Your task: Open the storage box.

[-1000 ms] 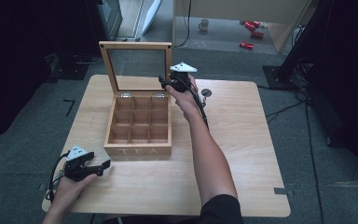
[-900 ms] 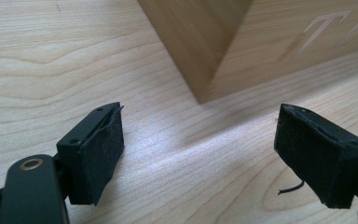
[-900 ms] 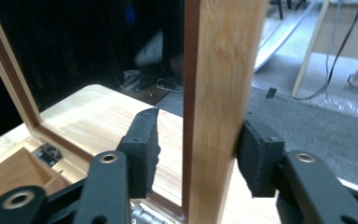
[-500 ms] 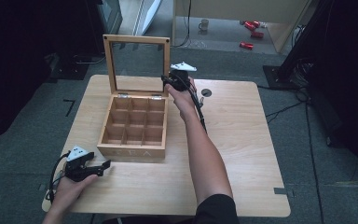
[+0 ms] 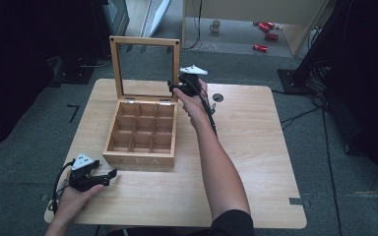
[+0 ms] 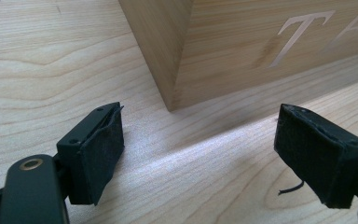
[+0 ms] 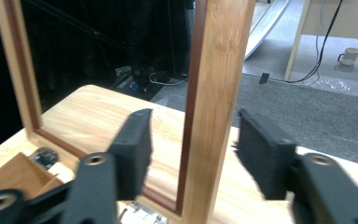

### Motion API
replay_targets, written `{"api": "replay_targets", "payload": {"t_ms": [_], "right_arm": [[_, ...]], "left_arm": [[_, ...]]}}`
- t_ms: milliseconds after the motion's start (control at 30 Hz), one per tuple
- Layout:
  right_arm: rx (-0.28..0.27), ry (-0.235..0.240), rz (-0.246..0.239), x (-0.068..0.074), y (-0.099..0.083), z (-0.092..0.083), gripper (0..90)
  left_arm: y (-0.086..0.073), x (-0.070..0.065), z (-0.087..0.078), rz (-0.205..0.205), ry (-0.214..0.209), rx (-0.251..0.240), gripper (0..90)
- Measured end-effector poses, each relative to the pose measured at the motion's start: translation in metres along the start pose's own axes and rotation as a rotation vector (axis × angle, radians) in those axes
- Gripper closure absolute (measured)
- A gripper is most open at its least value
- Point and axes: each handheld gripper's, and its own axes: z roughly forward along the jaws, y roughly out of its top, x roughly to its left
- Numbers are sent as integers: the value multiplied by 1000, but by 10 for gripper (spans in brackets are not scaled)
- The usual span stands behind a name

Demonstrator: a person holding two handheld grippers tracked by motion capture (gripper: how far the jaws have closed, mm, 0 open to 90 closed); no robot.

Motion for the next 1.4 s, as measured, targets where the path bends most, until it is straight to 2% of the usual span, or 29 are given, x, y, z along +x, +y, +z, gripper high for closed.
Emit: {"api": "replay_targets", "payload": {"t_ms": [200, 433, 567, 1033, 1400], "right_arm": [[-4, 24, -11, 8, 0, -27, 256], [28, 34, -53, 8, -19, -64, 142], [37, 20, -69, 3, -31, -88, 129], [58, -35, -69, -32, -74, -161, 100], [58, -83, -75, -44, -104, -205, 100]], "left_arm": [[0, -1, 1, 6, 8, 1, 163], [0, -2, 1, 9, 13, 4, 163], [0, -2, 1, 12, 16, 5, 163], [0, -4, 1, 25, 27, 11, 163], [0, -5, 2, 33, 36, 14, 165]]}}
